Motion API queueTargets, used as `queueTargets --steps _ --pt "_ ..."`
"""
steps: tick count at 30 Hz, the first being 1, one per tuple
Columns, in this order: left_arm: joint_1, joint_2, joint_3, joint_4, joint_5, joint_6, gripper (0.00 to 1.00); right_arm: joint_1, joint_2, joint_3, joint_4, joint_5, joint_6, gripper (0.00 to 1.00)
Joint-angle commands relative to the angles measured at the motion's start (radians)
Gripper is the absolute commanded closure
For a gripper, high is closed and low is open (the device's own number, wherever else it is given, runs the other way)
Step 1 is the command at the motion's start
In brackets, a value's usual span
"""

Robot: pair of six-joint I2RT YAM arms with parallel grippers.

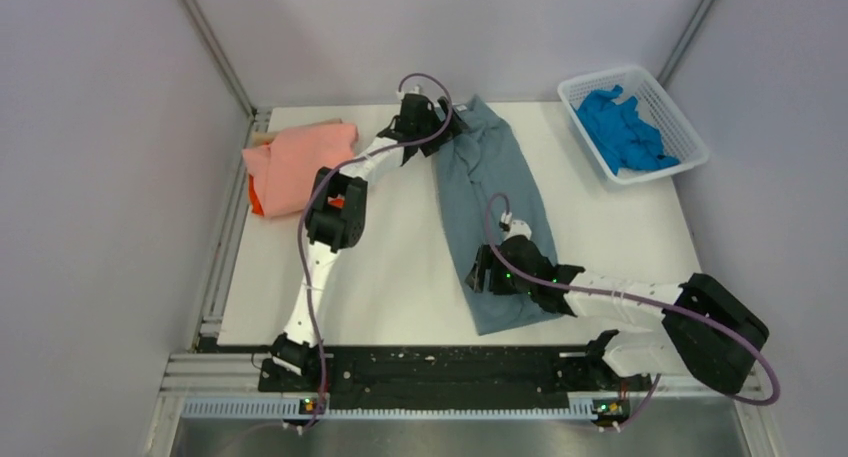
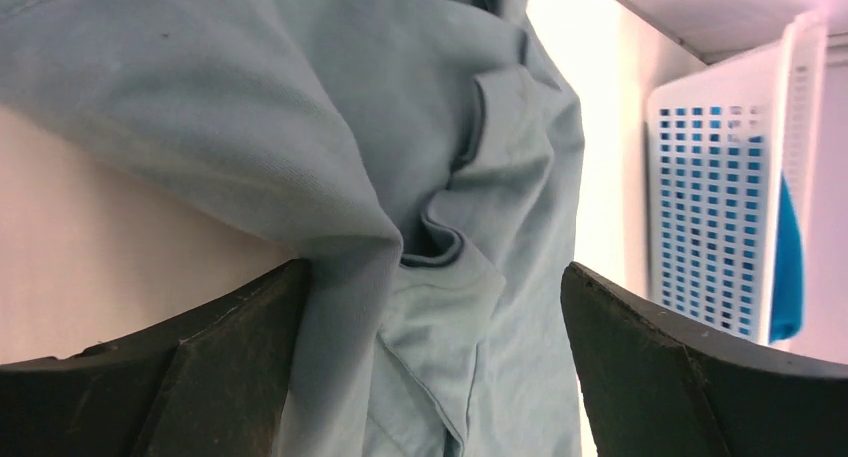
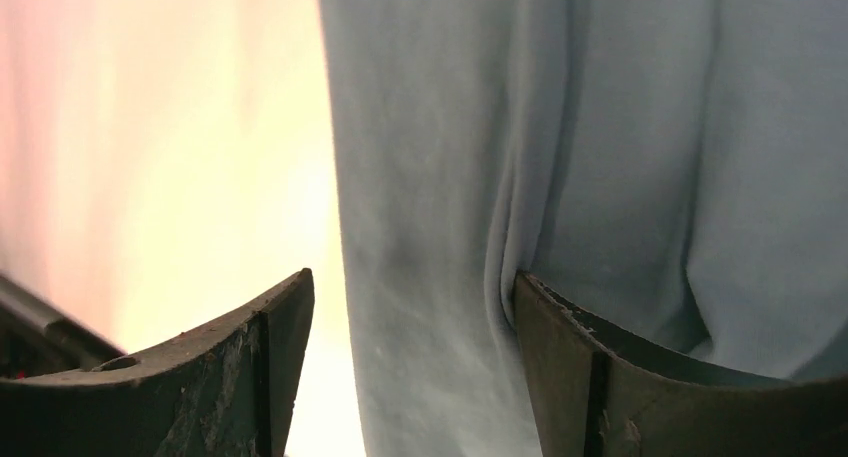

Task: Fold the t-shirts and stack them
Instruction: Rotate the tshirt 90 degrees

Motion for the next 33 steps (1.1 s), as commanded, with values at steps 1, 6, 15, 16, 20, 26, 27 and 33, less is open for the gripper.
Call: queueTargets --steps 1,6,15,16,20,26,27,33 --pt "-0.016 0.071 0.106 0.086 0.077 -0.065 0.01 0.127 0.015 0.000 0.155 -0.048 0.105 0.29" --pt "-0.008 0.098 0.145 0.052 0.016 -0.030 0.01 0.200 0.136 0.100 0.266 -0.143 0.042 0.29" --pt "0.044 0.072 0.274 -0.025 0.007 0.066 0.01 0.210 0.085 0.183 0.200 -0.116 -0.038 0.27" --pt "0.045 0.048 0.274 -0.048 0.007 0.097 0.01 0.211 0.043 0.193 0.121 -0.041 -0.055 0.27" --pt "0.045 -0.106 0.176 -0.170 -0.022 0.217 0.01 0.207 -0.148 0.196 -0.216 0.296 -0.036 0.22" --pt "0.042 -0.387 -0.193 -0.144 -0.054 0.280 0.01 0.181 -0.388 0.138 -0.394 0.425 0.013 0.23" --pt "0.040 -0.428 -0.239 -0.142 -0.059 0.283 0.01 0.181 -0.406 0.127 -0.369 0.381 -0.008 0.25" --pt "0.015 -0.637 -0.512 -0.075 -0.033 0.306 0.01 0.179 -0.305 0.134 -0.378 0.206 -0.101 0.39"
